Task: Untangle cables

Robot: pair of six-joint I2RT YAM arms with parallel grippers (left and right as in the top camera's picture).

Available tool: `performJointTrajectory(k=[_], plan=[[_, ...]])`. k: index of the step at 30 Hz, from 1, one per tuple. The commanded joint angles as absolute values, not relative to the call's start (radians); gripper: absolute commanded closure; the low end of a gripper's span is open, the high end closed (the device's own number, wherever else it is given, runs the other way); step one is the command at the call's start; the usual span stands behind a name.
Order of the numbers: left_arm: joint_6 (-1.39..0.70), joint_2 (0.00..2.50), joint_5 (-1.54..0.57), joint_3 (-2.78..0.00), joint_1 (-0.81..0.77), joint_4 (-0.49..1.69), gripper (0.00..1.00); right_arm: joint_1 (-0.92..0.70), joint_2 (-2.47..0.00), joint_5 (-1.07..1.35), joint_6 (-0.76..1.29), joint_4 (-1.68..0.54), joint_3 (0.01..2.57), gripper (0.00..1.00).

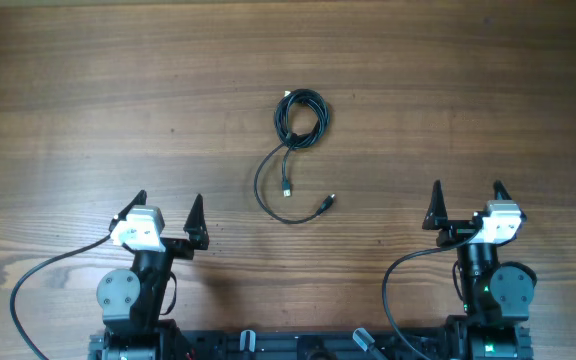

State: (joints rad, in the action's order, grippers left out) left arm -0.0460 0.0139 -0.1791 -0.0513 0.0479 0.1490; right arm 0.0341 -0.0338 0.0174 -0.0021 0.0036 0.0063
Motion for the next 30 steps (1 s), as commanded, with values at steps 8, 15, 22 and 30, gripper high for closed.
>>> performJointTrajectory(k=[8,15,22,30], plan=[[-0.045,0.009,-0.167,-0.043,0.050,0.146,0.00,0.031,-0.037,0.000,-0.007,0.006,0.006,0.00],[-0.045,0.009,-0.167,-0.043,0.050,0.146,0.00,0.031,-0.037,0.000,-0.007,0.006,0.006,0.00],[-0.045,0.009,-0.167,-0.043,0.050,0.146,0.00,0.031,-0.037,0.000,-0.007,0.006,0.006,0.00],[-0.030,0.009,-0.155,-0.043,0.050,0.146,0.00,0.031,-0.037,0.000,-0.007,0.006,0.006,0.00]])
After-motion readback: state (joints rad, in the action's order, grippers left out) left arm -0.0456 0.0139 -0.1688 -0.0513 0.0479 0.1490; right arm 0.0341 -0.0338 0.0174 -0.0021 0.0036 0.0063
